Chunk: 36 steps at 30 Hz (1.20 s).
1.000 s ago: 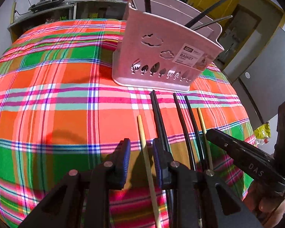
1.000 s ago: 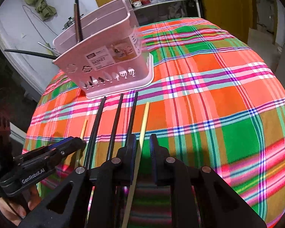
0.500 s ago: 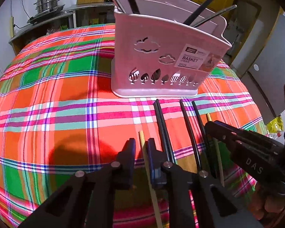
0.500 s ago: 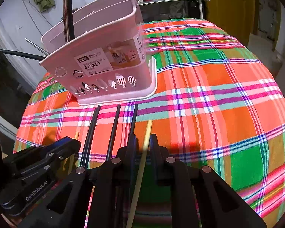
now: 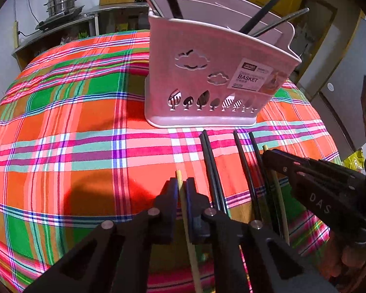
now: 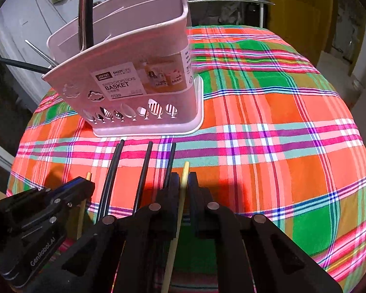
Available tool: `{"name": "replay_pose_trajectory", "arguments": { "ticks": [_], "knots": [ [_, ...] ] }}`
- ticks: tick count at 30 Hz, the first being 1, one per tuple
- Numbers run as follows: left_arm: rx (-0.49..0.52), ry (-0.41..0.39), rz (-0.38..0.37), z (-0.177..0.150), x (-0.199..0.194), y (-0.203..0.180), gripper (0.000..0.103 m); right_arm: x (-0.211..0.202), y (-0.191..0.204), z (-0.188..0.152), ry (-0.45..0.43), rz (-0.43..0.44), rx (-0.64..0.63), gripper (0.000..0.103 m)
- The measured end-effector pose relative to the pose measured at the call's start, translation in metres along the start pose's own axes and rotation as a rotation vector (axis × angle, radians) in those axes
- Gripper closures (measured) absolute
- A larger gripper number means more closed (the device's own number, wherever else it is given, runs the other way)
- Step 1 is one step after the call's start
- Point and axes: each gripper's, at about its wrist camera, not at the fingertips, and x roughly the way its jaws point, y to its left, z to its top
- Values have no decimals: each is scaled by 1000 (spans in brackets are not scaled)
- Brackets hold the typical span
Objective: Organize utensils
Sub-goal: 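Grasp a wooden chopstick with the left tool while the right tool grasps another wooden chopstick, then lift both held wooden chopsticks upright and carry them over the pink basket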
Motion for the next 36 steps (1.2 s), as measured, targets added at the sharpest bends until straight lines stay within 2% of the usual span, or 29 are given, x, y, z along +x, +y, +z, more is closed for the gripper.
{"name": "replay_pose_trajectory", "arguments": {
  "ticks": [7,13,26,36],
  "knots": [
    [-8,8,-20,3,-2,5,97,-2,-3,1,-4,33,16,97],
    [-7,-12,-38,7,-17,9,97,-22,-5,1,-40,64,21,97],
    [27,-153,-80,28,-89,6,97,-86,-2,14,-172,96,13,98],
    [57,-242,-78,37,-136,0,97,-139,1,18,-287,106,2,98]
  ]
}}
